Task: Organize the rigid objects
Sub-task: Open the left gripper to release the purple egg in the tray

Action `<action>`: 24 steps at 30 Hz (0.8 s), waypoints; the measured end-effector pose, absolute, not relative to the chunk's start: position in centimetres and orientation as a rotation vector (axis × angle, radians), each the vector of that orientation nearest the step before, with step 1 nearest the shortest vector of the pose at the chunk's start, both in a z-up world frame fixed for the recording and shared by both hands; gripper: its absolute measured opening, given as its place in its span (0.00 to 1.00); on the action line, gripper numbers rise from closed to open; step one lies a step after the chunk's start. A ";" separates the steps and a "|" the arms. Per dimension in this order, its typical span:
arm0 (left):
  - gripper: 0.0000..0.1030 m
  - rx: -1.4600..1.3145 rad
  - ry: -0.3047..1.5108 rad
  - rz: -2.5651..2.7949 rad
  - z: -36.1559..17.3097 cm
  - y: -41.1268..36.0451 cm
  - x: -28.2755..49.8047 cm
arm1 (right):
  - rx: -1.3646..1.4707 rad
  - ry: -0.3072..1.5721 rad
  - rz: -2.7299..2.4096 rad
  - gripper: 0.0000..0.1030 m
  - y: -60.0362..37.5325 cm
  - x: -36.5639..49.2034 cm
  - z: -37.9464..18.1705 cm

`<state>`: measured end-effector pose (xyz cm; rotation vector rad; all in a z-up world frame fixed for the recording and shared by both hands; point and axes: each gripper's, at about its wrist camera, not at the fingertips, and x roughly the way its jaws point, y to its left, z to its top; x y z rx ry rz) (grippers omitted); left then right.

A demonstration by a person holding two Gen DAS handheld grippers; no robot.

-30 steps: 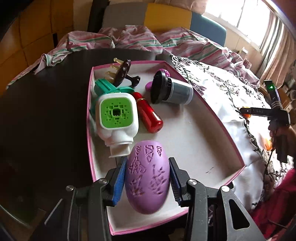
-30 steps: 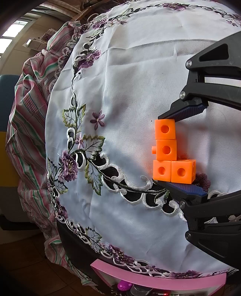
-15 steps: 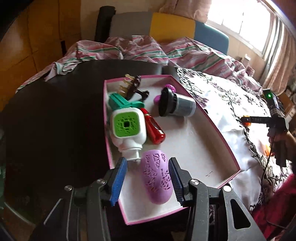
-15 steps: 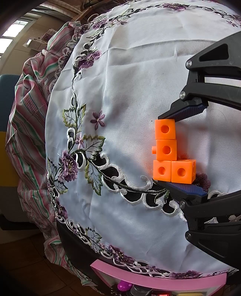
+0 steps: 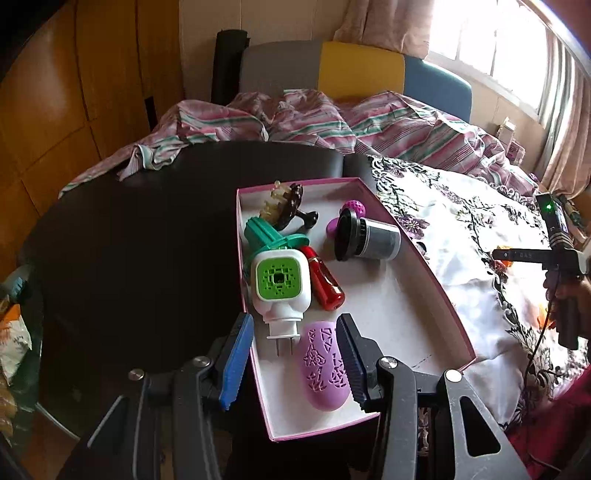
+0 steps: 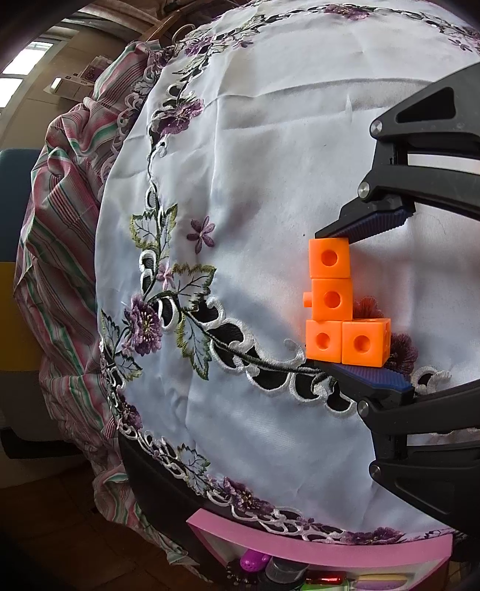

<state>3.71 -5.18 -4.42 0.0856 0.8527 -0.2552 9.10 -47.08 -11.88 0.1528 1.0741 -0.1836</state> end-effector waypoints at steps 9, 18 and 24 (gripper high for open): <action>0.46 0.075 0.869 -0.264 -4.6 -5.3 3.4 | 0.153 1.057 -0.193 0.58 -47.1 9.1 -11.5; 0.46 0.063 0.873 -0.263 -4.8 -4.8 3.5 | 0.149 1.051 -0.202 0.58 -46.6 8.9 -10.9; 0.46 0.039 0.882 -0.251 -5.2 -4.0 3.6 | 0.113 1.017 -0.180 0.58 -44.8 8.2 -8.7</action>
